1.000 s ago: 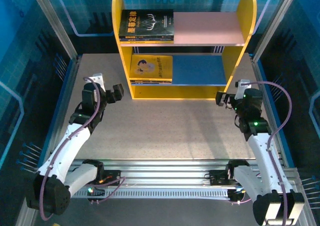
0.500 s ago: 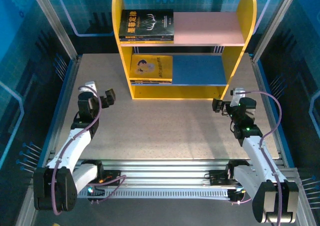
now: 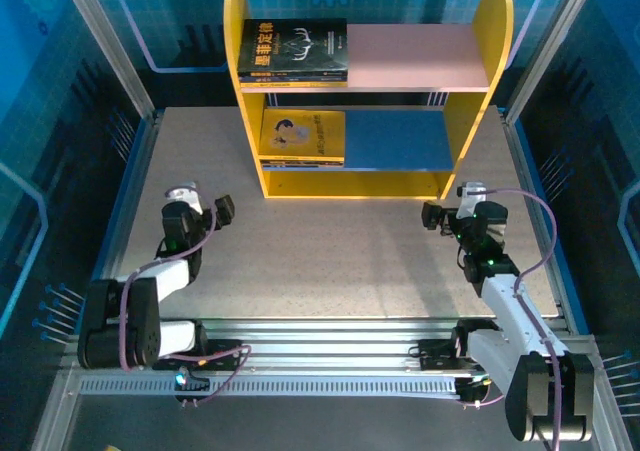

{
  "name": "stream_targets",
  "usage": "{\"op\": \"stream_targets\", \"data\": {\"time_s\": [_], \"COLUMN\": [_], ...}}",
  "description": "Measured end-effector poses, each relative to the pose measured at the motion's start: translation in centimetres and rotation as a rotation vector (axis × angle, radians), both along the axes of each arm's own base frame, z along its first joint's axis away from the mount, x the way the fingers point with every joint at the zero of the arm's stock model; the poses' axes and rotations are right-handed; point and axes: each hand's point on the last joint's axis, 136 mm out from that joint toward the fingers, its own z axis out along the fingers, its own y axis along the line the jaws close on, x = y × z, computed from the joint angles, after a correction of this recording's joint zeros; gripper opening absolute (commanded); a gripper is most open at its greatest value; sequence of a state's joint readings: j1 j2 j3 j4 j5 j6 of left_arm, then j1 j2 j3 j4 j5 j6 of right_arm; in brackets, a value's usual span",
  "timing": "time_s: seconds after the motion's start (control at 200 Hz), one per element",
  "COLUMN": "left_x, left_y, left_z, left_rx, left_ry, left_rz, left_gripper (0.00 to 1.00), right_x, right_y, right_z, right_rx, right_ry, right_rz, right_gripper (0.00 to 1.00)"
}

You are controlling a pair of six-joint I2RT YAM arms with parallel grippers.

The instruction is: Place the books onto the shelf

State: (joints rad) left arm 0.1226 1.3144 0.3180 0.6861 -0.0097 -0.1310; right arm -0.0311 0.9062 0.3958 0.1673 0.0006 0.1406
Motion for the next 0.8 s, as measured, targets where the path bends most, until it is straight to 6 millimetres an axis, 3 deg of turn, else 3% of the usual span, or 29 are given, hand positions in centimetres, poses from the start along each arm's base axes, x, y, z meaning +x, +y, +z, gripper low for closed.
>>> {"op": "stream_targets", "data": {"time_s": [0.195,0.42,0.801], "left_x": [0.9,2.4,3.0], "left_y": [-1.3,-4.1,-3.9], "left_z": [-1.8,-2.3,-1.6], "left_rx": [-0.015,0.057,0.123], "left_ry": [0.003,-0.004,-0.019], "left_rz": [-0.075,-0.167,-0.132], "left_gripper": [0.99,0.99,0.99], "right_x": [0.4,1.5,3.7], "right_y": [0.0,0.0,0.0], "right_z": [-1.5,-3.1,-5.5], "right_rx": [-0.020,-0.042,-0.042], "right_ry": [-0.021,-0.038,-0.042], "right_rz": [0.010,0.018,0.027], "right_gripper": [1.00,1.00,1.00]}}
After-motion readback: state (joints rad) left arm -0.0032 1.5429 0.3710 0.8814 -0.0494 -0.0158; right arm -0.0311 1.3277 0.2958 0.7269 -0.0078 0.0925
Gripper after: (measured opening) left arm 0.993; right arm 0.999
